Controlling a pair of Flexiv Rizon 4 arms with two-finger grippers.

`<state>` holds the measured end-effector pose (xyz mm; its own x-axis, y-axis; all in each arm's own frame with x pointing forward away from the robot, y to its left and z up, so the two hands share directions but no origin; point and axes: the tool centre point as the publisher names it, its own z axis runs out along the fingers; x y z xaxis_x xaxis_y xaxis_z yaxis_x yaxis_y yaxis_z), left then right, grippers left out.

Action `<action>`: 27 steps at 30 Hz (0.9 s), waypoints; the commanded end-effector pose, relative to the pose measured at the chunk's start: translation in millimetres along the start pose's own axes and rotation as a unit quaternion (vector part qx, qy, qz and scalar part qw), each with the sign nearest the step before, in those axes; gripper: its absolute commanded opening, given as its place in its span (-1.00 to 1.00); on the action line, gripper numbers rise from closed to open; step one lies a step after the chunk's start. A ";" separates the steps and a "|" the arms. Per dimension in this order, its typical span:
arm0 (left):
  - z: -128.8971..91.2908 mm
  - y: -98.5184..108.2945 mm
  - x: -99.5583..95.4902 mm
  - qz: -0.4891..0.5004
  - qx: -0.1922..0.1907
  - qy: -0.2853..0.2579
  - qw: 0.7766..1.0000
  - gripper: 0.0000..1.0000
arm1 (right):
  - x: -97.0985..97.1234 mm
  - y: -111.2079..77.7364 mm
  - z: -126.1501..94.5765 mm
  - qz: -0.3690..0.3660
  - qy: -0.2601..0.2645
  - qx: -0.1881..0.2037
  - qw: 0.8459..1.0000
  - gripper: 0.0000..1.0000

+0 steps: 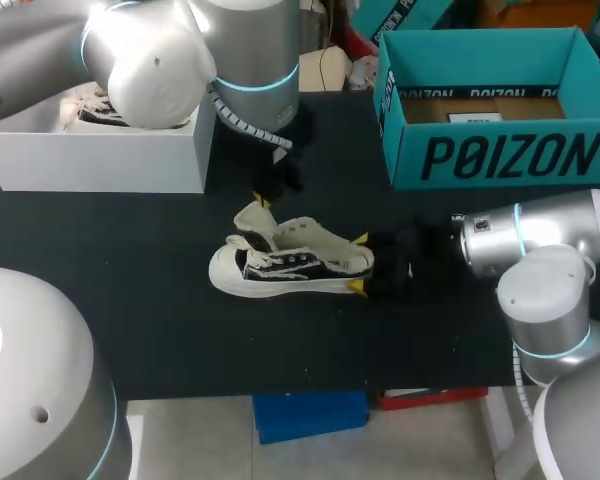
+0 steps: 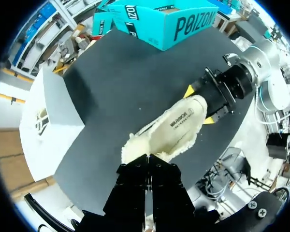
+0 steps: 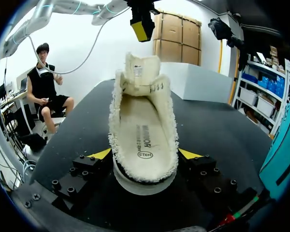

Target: Take the shoe out of the shoebox, open the shoe tongue, remove and reinsert the insole, then place the shoe into the shoebox

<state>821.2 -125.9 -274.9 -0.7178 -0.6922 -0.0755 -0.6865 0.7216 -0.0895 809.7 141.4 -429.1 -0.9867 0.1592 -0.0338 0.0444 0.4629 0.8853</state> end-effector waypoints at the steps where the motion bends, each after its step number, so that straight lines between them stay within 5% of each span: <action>1: 2.4 -1.9 -5.4 0.121 0.001 0.036 0.992 -1.00 | 1.6 -3.8 2.4 0.001 -0.001 0.001 1.000 -1.00; 13: 3.4 -2.2 -4.0 0.129 0.003 0.055 0.990 -1.00 | 1.6 -3.8 2.4 0.001 -0.001 0.001 1.000 -1.00; 19: -2.5 -5.2 9.9 0.228 0.018 0.166 0.959 -1.00 | 1.6 -3.8 2.4 0.001 -0.001 0.001 1.000 -1.00; 27: 2.5 -8.1 22.0 0.300 -0.008 0.154 0.942 -1.00 | 1.6 -3.8 2.4 0.001 -0.001 0.001 1.000 -1.00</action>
<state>806.2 -137.6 -278.3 -0.9735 -0.1525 0.1706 -0.1757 0.9758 -0.1301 809.7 141.4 -429.1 -0.9867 0.1593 -0.0338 0.0444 0.4630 0.8853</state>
